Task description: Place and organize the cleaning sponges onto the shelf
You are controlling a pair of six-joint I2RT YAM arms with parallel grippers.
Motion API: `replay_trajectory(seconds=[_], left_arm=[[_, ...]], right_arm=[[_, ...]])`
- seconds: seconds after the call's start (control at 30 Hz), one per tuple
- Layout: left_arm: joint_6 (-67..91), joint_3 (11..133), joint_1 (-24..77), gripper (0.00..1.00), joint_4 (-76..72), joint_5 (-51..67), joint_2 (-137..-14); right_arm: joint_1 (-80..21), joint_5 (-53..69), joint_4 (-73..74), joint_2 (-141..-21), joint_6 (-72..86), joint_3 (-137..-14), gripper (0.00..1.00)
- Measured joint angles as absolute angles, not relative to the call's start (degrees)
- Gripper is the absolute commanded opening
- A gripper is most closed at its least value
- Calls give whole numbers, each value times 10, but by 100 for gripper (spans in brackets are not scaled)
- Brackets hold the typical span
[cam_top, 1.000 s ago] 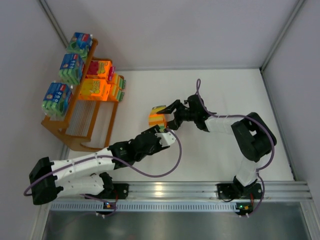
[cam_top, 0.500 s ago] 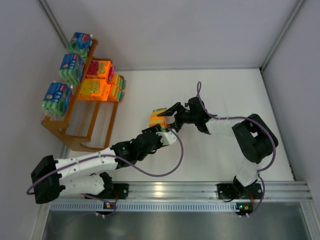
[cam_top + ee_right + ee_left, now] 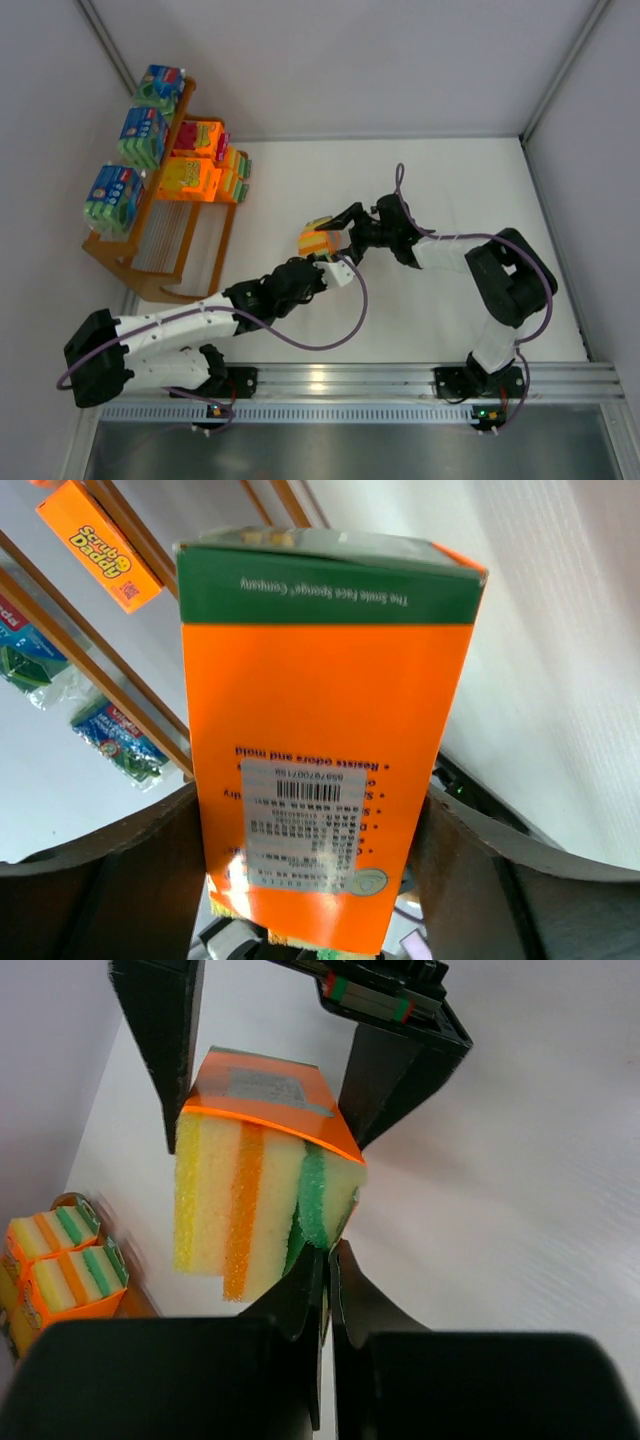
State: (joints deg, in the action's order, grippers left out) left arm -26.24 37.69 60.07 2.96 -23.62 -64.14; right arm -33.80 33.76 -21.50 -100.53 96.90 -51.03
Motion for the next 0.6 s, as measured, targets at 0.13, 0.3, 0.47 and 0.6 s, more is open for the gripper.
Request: replay_trajectory(seconds=[0.13, 0.3, 0.47, 0.6], left_arm=[[-251, 377, 588, 0, 27, -227, -641], [-219, 386, 566, 0, 46, -241, -641], [-194, 485, 545, 0, 136, -327, -684], [-191, 556, 541, 0, 174, -407, -734]], right_arm=[[-338, 366, -212, -1005, 958, -511, 100], [-320, 385, -145, -1000, 897, -545, 100], [-251, 375, -13, -959, 770, -592, 99], [-185, 328, 64, -920, 647, -609, 99]])
